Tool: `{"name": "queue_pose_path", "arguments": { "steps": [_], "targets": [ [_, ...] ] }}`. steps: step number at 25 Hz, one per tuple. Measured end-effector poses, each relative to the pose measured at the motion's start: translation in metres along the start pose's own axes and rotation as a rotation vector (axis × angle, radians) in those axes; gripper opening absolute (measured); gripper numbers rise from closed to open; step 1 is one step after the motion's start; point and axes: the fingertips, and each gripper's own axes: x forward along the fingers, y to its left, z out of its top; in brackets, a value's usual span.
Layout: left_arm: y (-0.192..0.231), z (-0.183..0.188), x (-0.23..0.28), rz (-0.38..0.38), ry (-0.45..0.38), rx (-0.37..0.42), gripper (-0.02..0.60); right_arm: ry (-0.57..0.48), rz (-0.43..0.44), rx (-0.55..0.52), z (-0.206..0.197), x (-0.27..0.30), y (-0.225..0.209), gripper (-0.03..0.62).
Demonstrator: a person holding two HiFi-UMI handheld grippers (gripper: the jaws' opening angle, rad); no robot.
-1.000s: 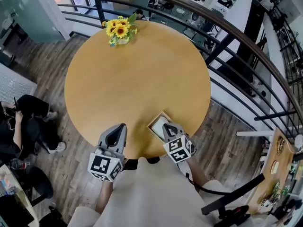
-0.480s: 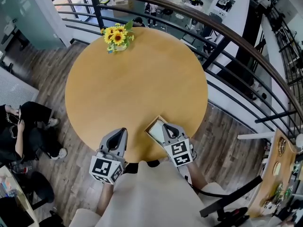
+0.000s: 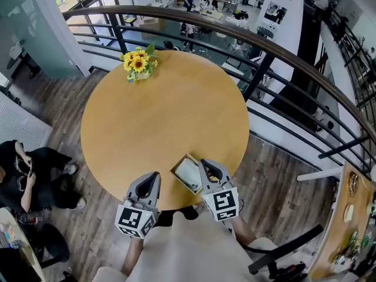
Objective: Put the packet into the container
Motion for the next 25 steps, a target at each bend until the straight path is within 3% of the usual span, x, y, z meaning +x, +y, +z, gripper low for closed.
{"name": "queue_pose_path", "arguments": {
  "steps": [14, 25],
  "targets": [
    [-0.028, -0.005, -0.023, -0.018, -0.007, 0.041, 0.005, -0.064, -0.021, 0.015, -0.005, -0.043, 0.023, 0.005],
    [-0.052, -0.045, -0.095, -0.075, -0.007, 0.032, 0.005, -0.063, -0.091, 0.044, -0.028, -0.101, 0.083, 0.005]
  ]
}}
